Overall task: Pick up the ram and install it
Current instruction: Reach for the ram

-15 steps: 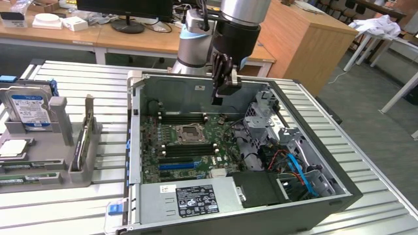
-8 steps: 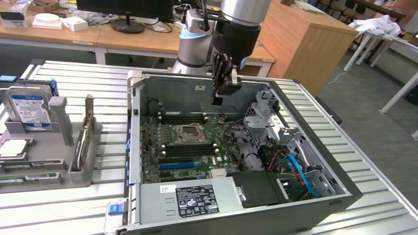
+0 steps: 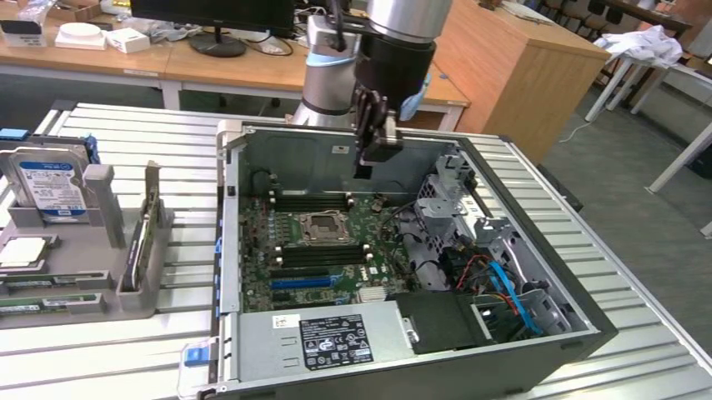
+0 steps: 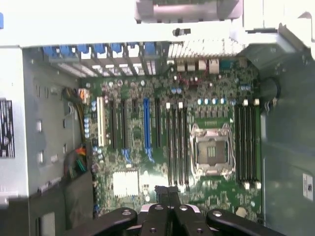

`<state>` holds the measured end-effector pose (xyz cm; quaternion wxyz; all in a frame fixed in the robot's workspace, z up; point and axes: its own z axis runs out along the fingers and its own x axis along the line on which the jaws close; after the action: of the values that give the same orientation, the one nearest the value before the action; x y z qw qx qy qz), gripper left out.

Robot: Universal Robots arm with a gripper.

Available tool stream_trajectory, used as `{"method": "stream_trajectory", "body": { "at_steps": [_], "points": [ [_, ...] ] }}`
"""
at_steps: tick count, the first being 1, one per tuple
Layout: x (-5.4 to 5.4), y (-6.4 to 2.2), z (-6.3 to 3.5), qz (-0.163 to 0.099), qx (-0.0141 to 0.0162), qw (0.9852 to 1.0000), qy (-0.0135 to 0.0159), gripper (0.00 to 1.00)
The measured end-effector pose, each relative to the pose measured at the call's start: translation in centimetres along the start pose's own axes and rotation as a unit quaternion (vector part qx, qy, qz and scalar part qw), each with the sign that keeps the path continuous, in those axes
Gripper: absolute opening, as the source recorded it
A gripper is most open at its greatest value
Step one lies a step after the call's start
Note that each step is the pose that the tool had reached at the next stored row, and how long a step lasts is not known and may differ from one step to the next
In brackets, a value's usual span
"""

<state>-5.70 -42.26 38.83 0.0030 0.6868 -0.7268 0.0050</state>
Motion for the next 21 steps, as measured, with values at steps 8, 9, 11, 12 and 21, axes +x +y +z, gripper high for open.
{"method": "stream_trajectory", "body": {
  "at_steps": [8, 9, 11, 12, 21],
  "points": [
    [0.2, 2.95, 0.04, 0.0, 0.0, 1.0, 0.0, 0.1],
    [0.2, 3.08, 0.01, 0.0, 0.0, 1.0, -0.0003, 0.1],
    [0.2, 3.36, -0.58, 0.0, 0.0, 1.0, -0.002, 0.1],
    [0.2, 3.76, -0.86, 0.0, 0.0002, 1.0, -0.0032, 0.1],
    [0.5, 7.84, -1.28, 0.0, 0.0006, 1.0, -0.0099, 0.1]
  ]
}}
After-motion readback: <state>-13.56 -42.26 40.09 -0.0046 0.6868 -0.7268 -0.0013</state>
